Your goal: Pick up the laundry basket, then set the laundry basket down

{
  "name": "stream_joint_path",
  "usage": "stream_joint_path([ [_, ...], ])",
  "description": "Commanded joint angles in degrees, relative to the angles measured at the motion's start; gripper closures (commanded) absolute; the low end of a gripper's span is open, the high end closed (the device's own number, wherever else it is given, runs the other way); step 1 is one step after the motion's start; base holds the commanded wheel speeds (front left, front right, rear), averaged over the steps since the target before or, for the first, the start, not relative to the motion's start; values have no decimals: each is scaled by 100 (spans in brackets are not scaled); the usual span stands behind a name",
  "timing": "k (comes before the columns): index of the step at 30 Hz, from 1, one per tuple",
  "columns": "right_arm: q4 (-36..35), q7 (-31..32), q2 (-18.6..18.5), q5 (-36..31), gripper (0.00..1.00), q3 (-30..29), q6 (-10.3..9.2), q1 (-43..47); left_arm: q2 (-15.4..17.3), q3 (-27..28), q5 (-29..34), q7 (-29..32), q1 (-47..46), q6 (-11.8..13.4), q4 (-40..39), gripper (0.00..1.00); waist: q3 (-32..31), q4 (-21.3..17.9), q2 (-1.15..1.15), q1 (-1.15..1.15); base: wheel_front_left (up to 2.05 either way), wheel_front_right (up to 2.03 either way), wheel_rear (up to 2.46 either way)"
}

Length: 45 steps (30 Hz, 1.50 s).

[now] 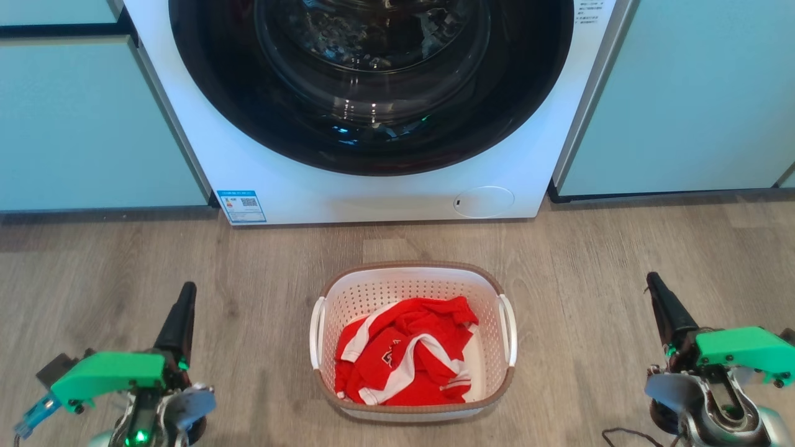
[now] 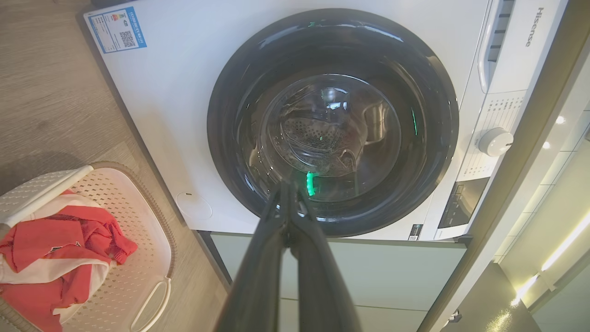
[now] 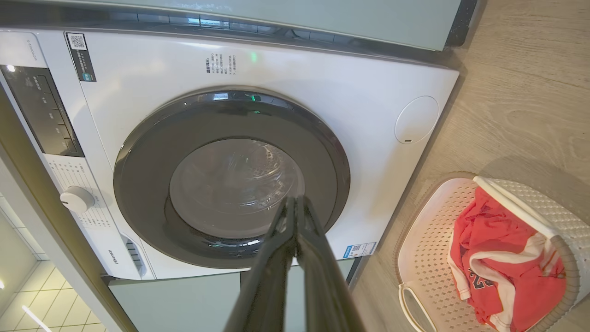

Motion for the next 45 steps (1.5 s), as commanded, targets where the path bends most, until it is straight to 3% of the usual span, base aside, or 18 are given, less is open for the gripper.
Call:
stream_joint_path([
  [1,-177,57,-75,242,100,77,-12,-187,-6,312,-202,52,-351,-112,-155,100,-4,3,0,0,0,0,0],
  [6,-167,101,-75,502,100,53,-13,-185,-42,411,-426,103,-360,-182,-138,100,-12,7,0,0,0,0,0],
  [45,-166,111,-67,492,100,41,-13,-187,-79,463,-382,145,-364,-182,-137,100,-12,7,0,0,0,0,0],
])
